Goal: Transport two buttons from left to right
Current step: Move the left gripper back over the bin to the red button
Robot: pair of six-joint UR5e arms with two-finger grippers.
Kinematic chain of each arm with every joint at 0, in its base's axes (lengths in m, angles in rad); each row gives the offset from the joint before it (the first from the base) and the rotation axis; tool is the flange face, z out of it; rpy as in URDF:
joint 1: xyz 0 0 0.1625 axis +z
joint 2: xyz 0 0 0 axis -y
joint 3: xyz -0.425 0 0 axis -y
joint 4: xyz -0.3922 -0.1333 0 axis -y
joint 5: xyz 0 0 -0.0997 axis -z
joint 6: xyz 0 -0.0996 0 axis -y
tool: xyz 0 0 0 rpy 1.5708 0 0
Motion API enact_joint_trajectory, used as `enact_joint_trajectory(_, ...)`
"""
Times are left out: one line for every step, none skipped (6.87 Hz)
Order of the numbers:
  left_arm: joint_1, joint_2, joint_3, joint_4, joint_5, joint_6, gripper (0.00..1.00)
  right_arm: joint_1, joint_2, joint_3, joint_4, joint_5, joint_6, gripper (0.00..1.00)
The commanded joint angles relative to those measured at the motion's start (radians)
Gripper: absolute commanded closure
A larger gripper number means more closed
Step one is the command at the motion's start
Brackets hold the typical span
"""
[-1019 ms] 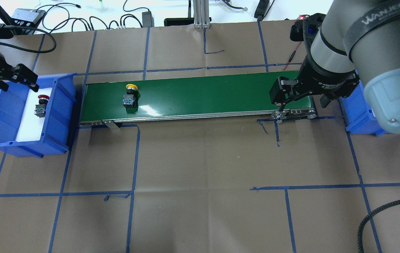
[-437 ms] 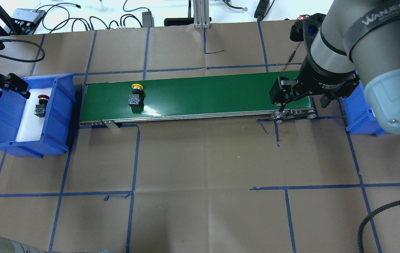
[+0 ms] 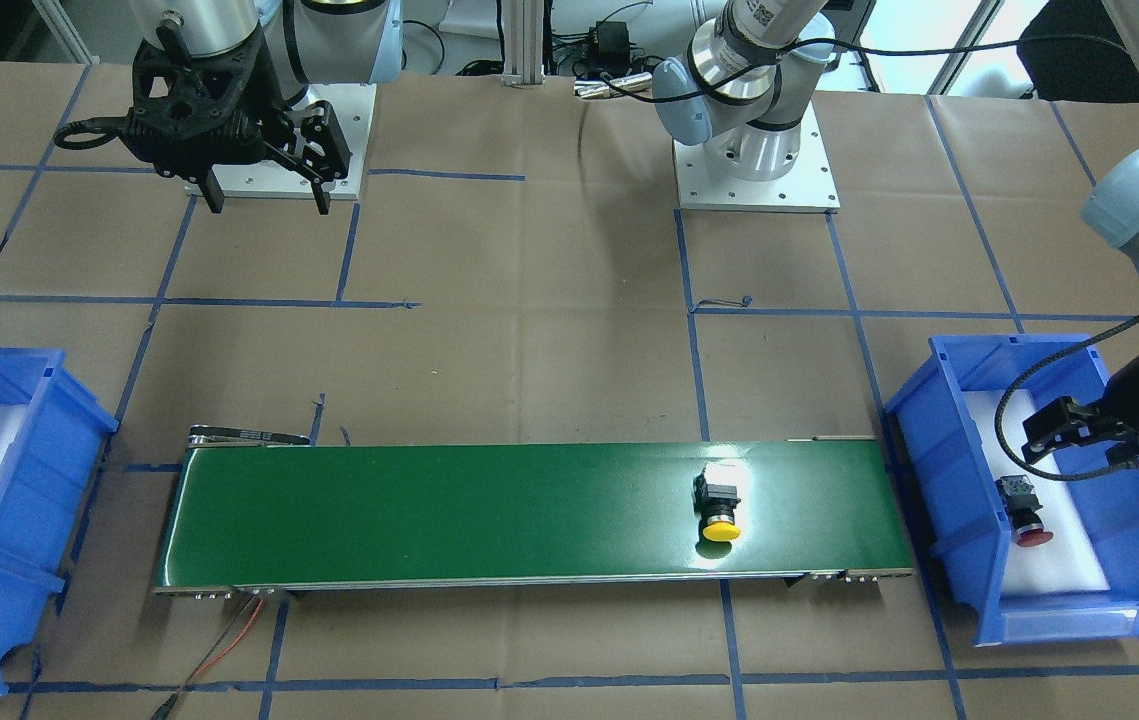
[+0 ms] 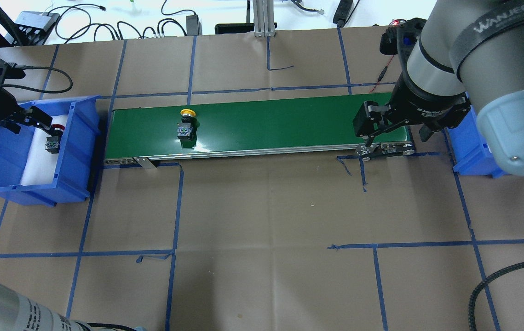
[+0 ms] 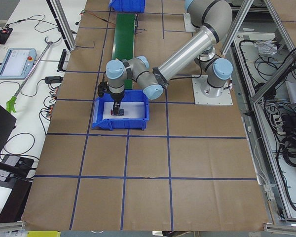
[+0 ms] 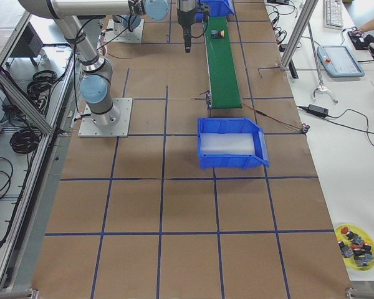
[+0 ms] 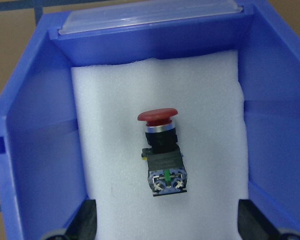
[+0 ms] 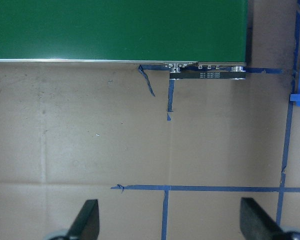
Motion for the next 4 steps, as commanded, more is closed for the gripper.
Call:
enact_joint_trajectory(-0.004, -0.053, -0.003, 0.035, -0.001, -0.001, 0.00, 0.000, 0.000, 0.000, 0.000, 0.000, 0.000, 0.00)
enact_joint_trajectory(-0.006, -0.072, -0.004, 0.050, -0.001, -0.001, 0.00, 0.000, 0.000, 0.000, 0.000, 0.000, 0.000, 0.00)
enact_joint_trajectory(-0.007, -0.089, -0.019, 0.069, -0.001, -0.001, 0.00, 0.000, 0.000, 0.000, 0.000, 0.000, 0.000, 0.00)
enact_joint_trajectory(-0.012, -0.092, -0.030, 0.108, -0.001, -0.004, 0.00, 0.000, 0.000, 0.000, 0.000, 0.000, 0.000, 0.00)
